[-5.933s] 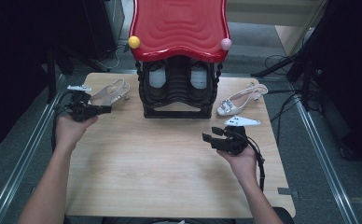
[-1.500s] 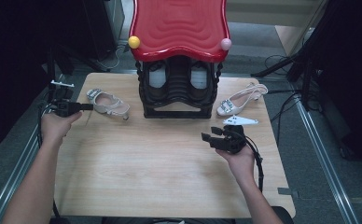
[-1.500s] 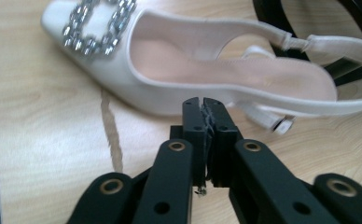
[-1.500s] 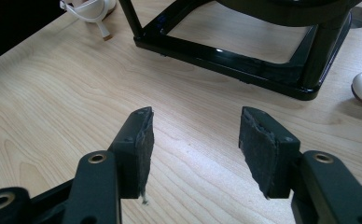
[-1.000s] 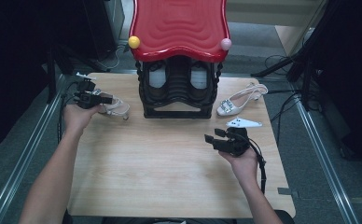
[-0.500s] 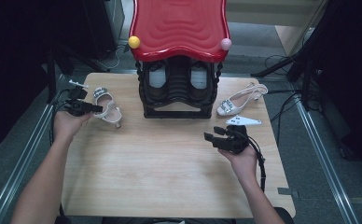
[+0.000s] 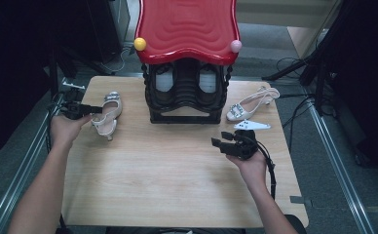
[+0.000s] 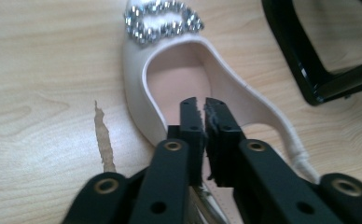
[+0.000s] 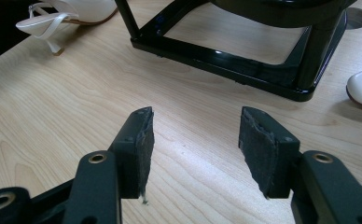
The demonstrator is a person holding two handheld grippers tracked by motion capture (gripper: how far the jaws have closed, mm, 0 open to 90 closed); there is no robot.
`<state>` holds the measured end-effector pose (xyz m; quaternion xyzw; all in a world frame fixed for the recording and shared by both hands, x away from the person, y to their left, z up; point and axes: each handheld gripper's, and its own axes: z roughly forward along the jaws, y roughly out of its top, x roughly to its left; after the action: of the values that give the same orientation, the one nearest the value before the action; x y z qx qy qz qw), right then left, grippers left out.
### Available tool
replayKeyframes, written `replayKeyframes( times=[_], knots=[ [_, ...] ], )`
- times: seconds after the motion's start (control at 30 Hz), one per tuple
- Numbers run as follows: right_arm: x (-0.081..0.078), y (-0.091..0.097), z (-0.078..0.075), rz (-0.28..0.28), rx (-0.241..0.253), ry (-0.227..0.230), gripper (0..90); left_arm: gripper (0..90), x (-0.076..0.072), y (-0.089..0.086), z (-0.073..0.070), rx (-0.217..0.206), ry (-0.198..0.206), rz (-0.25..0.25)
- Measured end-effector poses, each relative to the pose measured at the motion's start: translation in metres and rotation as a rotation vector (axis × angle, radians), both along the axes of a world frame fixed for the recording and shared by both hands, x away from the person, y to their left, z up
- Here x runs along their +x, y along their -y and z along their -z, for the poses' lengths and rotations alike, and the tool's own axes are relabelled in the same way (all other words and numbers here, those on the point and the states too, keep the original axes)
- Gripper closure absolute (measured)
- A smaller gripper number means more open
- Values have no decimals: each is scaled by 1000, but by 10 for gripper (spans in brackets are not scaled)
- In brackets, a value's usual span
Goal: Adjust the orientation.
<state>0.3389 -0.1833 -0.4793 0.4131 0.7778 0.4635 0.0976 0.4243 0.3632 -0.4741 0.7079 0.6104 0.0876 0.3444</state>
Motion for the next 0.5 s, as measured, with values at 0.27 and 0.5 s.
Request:
replayKeyframes(
  times=[0.27,0.5],
  knots=[
    [-1,-1,0,3,-2,-7,464,648,-5,-6,-6,9,15,-45],
    [-1,-2,1,-2,-12,-5,464,614,3,-2,23,23,-20,-88]
  ],
)
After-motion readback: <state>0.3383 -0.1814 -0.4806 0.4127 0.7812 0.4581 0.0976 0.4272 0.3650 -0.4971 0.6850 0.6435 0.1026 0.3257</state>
